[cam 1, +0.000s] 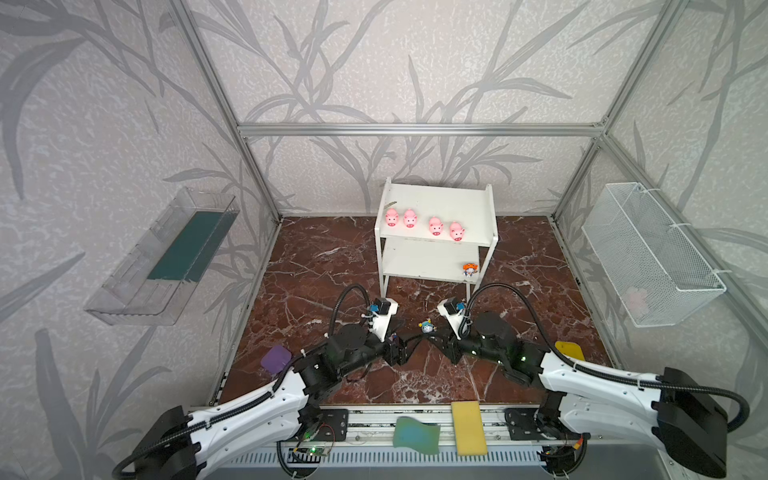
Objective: Place and organize the plastic toys onto the shelf
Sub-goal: 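Raise the teal figurine toward the left gripper while the left gripper closes on it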
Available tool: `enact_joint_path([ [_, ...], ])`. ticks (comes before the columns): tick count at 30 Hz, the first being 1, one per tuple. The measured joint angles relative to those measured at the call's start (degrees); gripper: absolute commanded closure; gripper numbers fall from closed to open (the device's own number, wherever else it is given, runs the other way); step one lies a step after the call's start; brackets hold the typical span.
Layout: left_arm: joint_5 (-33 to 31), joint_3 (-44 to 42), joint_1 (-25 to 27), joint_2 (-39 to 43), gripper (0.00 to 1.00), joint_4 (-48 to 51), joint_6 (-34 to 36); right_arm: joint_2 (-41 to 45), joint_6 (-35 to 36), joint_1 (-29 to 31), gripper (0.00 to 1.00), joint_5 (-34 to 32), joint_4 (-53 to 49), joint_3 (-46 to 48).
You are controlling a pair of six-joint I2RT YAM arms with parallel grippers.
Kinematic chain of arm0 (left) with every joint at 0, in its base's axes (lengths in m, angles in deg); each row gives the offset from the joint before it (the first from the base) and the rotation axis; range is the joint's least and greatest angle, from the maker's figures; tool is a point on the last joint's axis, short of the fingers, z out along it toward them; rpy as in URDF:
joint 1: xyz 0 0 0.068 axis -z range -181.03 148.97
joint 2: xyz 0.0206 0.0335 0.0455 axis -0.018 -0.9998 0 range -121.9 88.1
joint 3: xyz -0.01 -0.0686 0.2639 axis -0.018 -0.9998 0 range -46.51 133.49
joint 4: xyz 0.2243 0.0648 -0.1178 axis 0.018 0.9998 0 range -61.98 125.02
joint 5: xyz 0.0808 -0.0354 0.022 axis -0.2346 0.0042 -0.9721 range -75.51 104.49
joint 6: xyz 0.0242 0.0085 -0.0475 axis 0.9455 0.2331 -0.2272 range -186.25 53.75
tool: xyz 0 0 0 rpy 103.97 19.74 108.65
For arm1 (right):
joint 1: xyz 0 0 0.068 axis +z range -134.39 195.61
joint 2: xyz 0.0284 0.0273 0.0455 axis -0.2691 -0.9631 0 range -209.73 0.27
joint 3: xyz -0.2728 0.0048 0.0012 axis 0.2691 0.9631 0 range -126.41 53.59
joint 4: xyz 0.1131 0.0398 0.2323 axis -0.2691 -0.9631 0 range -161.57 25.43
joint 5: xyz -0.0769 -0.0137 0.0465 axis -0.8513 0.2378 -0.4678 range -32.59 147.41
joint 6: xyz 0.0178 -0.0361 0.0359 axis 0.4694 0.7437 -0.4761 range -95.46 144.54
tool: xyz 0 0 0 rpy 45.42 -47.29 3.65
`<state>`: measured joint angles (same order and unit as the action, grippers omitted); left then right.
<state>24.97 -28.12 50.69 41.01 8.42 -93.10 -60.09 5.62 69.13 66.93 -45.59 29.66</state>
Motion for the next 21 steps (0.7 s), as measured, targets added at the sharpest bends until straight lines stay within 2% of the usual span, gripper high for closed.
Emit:
enact_joint_path([
  [2, 1.62, 0.0, 0.0, -1.68, 0.36, -1.81, -1.07, 1.29, 0.04, 0.07, 0.85, 0.0, 0.17, 0.39],
  [10, 5.05, 0.59, 0.0, -6.25, 0.37, -7.87, -3.82, 4.37, 0.35, 0.94, 0.85, -0.02, 1.36, 0.87],
  [18, 6.88, 2.36, 0.0, -10.82, 0.57, -12.74, -6.25, 6.6, 1.03, 2.38, 0.85, -0.44, 1.99, 2.36],
  [21, 7.72, 3.17, 0.0, -12.5, 0.58, -13.92, -6.73, 7.45, 1.42, 2.8, 0.85, -0.94, 2.08, 2.82],
])
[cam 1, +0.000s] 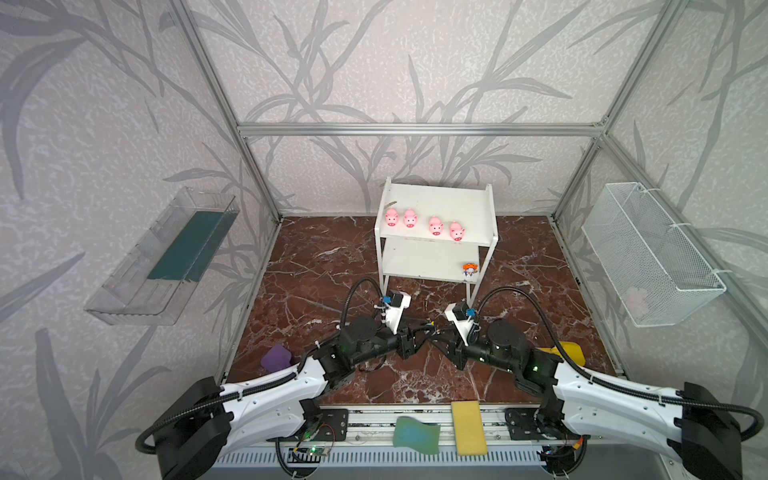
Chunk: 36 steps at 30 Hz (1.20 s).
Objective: Place and organize the plastic toys onto the shelf
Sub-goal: 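Raise the teal figurine toward the left gripper while the left gripper closes on it, then carry the teal figurine with the left gripper toward the shelf while the right withdraws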
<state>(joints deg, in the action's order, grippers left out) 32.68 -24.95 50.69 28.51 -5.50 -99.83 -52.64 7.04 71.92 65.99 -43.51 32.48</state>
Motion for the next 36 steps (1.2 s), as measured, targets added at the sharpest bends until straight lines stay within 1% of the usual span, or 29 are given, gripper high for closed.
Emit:
enact_joint_path([
  [6, 1.77, 1.09, 0.0, -2.58, 0.59, -1.55, -0.94, 1.66, 0.63, 0.92, 0.85, -2.19, 0.15, 0.72],
  [8, 2.47, 1.46, 0.0, -3.32, 0.62, -1.68, -1.11, 2.34, 0.87, 1.38, 0.85, -3.37, 0.15, 1.18],
  [11, 2.95, 1.9, 0.0, -3.87, 0.69, -1.73, -1.36, 2.97, 1.33, 1.55, 0.85, -4.9, 0.17, 1.68],
  [15, 3.37, 2.1, 0.0, -3.93, 0.73, -1.64, -1.51, 3.19, 1.92, 3.37, 0.83, -7.65, 0.13, 1.73],
  [16, 3.45, 2.12, 0.0, -3.96, 0.75, -1.66, -1.55, 3.23, 2.03, 3.65, 0.81, -8.2, 0.11, 1.73],
  [19, 3.54, 2.38, 0.0, -4.04, 0.76, -1.62, -1.49, 3.43, 2.23, 4.11, 0.74, -9.4, 0.11, 1.73],
  [23, 2.62, 3.34, 0.0, -4.04, 0.76, -0.22, -0.35, 4.22, 2.56, 4.39, 0.59, -9.84, -0.37, 1.73],
  [27, 0.92, 6.14, 0.0, -4.15, 0.76, 3.32, 2.82, 6.99, 2.62, 4.59, 0.46, -9.81, -2.95, 2.19],
  [32, -2.75, 11.82, 0.0, -6.29, 0.76, 7.19, 9.03, 15.61, 2.58, 4.61, 0.3, -10.29, -11.63, 4.28],
  [36, -5.14, 16.74, -0.02, -10.73, 0.77, 8.83, 13.84, 25.27, 2.6, 4.66, 0.23, -12.76, -22.51, 4.48],
])
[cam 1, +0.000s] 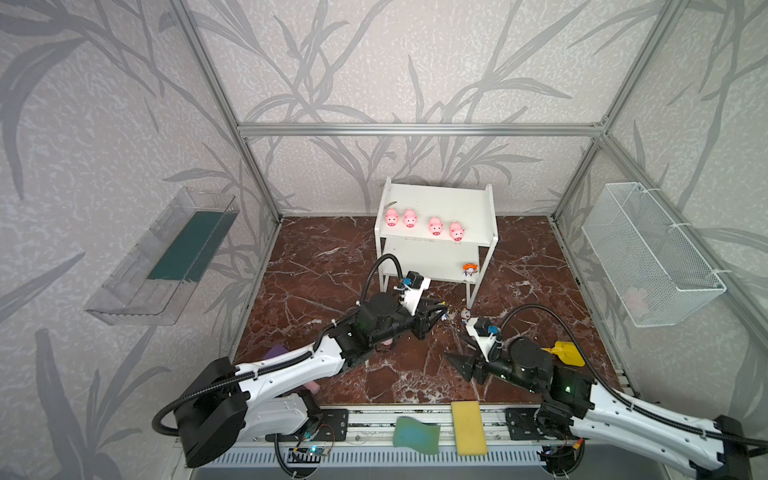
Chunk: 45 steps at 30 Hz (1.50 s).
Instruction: Place and organize the plastic toys onto the shelf
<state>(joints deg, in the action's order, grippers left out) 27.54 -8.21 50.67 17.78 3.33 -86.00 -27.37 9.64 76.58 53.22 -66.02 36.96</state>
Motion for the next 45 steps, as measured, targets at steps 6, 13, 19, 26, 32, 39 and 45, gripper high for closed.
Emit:
enact_joint_path([
  [6, -2.93, 7.54, -0.11, -8.87, 0.77, 0.92, 5.7, 14.93, 0.17, 0.0, 0.15, -6.01, -15.8, -0.59],
  [13, -5.95, 15.28, -0.68, -17.38, 0.77, 0.92, 9.75, 20.28, -0.24, 0.0, 0.14, -10.56, -23.56, -0.68],
  [19, -8.22, 18.58, -1.53, -21.49, 0.76, 0.66, 11.67, 17.84, -0.26, 0.0, 0.14, -11.98, -24.96, -0.68],
  [26, -8.85, 18.97, -3.3, -24.09, 0.74, -0.04, 12.52, 17.88, -0.26, 0.0, 0.13, -12.39, -25.2, -0.92],
  [32, -8.31, 20.46, -3.61, -25.59, 0.74, -0.09, 12.81, 17.88, -0.24, 0.0, 0.13, -12.61, -25.22, -0.92],
  [39, -7.58, 20.92, -3.74, -25.83, 0.74, 0.13, 13.55, 17.88, -0.24, 0.0, 0.13, -12.94, -25.2, -0.92],
  [45, -7.43, 20.92, -3.78, -25.57, 0.76, 0.35, 13.64, 17.88, -0.24, 0.0, 0.13, -13.11, -25.2, -0.92],
])
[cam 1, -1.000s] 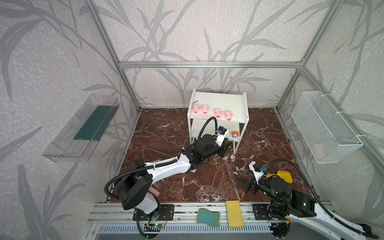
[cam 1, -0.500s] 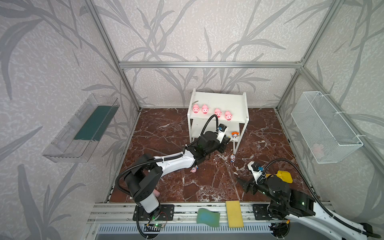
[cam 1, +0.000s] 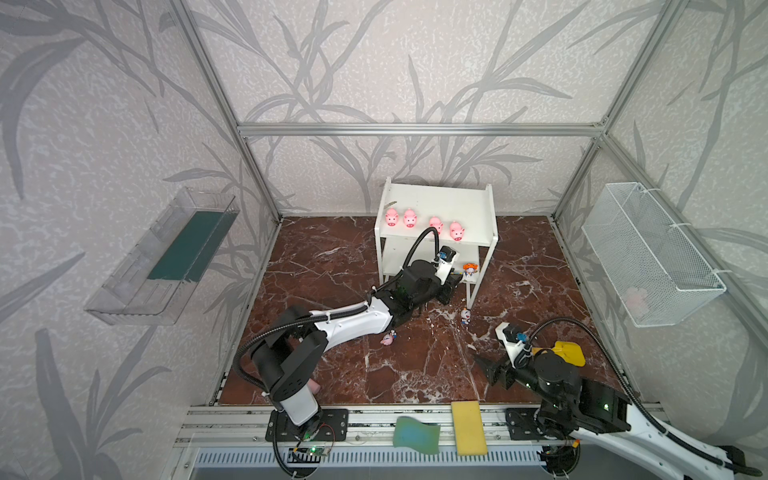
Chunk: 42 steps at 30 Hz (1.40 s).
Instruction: Place and organize the plastic toys onto the shelf
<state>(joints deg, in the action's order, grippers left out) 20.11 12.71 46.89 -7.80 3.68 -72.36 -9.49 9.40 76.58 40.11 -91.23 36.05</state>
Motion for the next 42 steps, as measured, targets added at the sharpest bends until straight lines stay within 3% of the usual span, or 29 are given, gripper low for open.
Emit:
enact_joint_path([
  [23, 0.33, -0.22, -1.2, 2.54, 0.74, -1.09, 1.4, 0.22, 0.26, 0.0, 0.13, -0.2, -0.04, -0.24],
  [42, 1.44, -2.49, -4.09, -1.68, 0.73, -13.0, 1.11, 0.22, 0.42, 0.0, 0.13, -0.2, -0.17, -0.42],
])
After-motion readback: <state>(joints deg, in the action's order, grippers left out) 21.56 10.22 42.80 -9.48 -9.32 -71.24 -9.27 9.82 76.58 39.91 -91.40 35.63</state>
